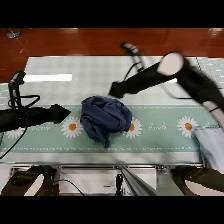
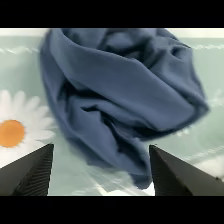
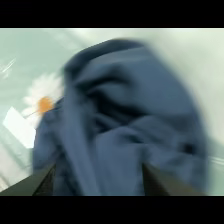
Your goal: Fold the shirts.
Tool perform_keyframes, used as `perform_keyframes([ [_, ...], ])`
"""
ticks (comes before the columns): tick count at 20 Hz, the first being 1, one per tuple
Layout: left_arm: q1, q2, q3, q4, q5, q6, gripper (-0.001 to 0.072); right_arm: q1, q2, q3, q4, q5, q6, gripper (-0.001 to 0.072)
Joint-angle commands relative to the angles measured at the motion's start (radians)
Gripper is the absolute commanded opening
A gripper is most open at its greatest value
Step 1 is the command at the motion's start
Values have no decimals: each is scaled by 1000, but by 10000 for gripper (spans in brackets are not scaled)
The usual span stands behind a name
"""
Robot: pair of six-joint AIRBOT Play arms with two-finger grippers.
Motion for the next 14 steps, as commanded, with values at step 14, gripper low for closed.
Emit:
perform_keyframes([
  [14,-270,-670,1,-249,40,179,699,-463,311,-728,41,-69,-69,620],
])
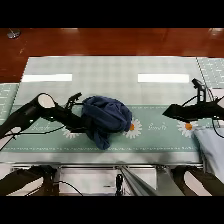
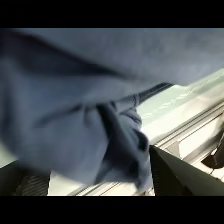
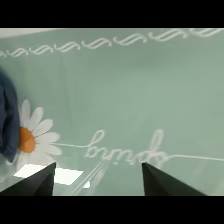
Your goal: Fold the shirts.
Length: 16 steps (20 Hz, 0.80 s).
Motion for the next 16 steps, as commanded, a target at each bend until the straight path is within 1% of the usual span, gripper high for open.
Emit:
perform_keyframes([
  [1,-67,-80,0,-46,64,40,601,122,-75,-51,115,-91,2,620],
  [2,-66,-86,0,-46,64,61,239,171,-117,-51,166,-117,0,620],
  [3,-58,-84,2,-46,63,91,42,212,-152,-48,204,-141,-2,620],
  [5,-29,-76,14,-46,47,97,35,294,-218,-26,261,-183,-6,620],
  [7,8,-72,33,-46,20,103,35,359,-287,14,281,-200,-7,620],
  [9,31,-72,44,-46,-1,103,35,399,-356,69,284,-202,-6,620],
  [14,33,-72,45,-46,-2,103,35,468,-509,186,352,-222,-8,619],
  [15,33,-72,45,-46,-2,102,35,482,-533,204,363,-222,-9,602],
  [16,33,-72,45,-46,-1,103,35,500,-558,224,369,-221,-12,480],
])
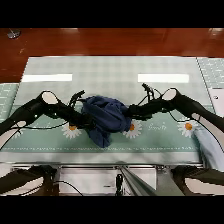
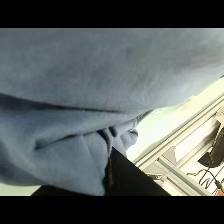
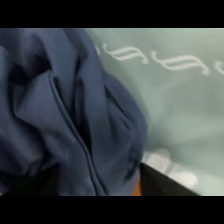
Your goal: Fold the shirts.
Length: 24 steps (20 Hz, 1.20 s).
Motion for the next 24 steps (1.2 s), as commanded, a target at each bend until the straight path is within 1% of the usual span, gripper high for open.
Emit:
perform_keyframes([
  [1,4,0,3,0,-2,2,35,60,-95,75,46,3,-11,287],
  [2,6,0,5,0,-2,3,35,66,-103,101,47,39,-53,22],
  [3,18,4,17,0,-15,18,35,55,-96,145,27,101,-97,29],
  [4,43,21,45,0,-37,27,35,27,-78,207,-26,164,-90,29],
  [6,121,88,151,-19,-47,32,35,-66,-9,407,-143,241,-8,28],
  [7,168,132,230,-64,-25,32,35,-112,22,541,-174,261,26,28],
  [8,208,171,311,-125,24,34,34,-158,43,702,-184,268,60,28],
  [10,266,238,493,-217,152,41,34,-219,49,1038,-185,304,114,28],
  [11,284,264,585,-214,187,40,35,-241,50,1199,-187,341,131,28],
  [12,307,286,678,-209,193,39,34,-259,61,1320,-187,377,134,28],
  [13,330,307,754,-191,188,39,34,-276,100,1379,-186,385,134,28],
  [15,380,354,872,-143,160,36,34,-307,235,1352,-201,386,101,28],
  [17,430,420,926,-98,129,31,34,-320,387,1273,-275,390,68,28],
  [19,472,499,931,-19,97,27,34,-320,530,1194,-391,397,66,29],
  [20,488,538,931,24,78,3,34,-320,589,1169,-431,405,66,29],
  [22,500,608,931,89,60,-14,34,-320,684,1140,-475,423,66,29],
  [24,503,668,931,107,42,-14,34,-320,737,1140,-494,492,66,29],
])
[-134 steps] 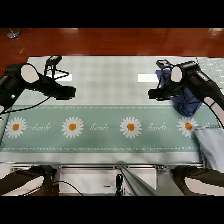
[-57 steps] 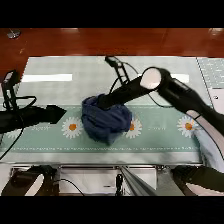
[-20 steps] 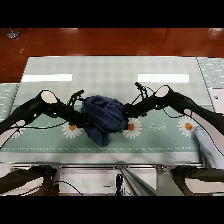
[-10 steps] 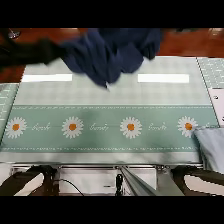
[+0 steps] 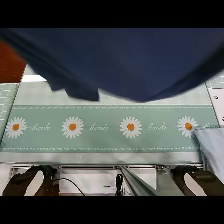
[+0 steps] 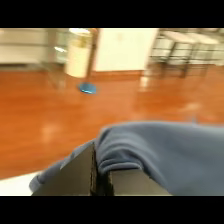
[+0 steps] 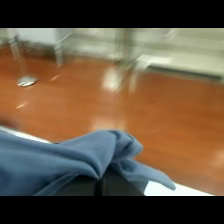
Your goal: Fold the shirts.
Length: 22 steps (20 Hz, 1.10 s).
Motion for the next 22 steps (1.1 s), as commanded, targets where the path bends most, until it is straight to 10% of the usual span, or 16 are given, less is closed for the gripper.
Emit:
perform_keyframes([
  [1,21,109,14,77,-54,-16,34,-4,132,-23,-94,126,3,29],
  [10,21,117,-364,47,-372,-58,35,-4,228,-635,-16,251,21,29],
  [16,-128,-18,-1030,8,75,75,34,-6,71,-1206,-259,-254,136,29],
  [22,-305,-426,-865,4,466,71,35,-118,-412,-933,-41,-390,94,29],
])
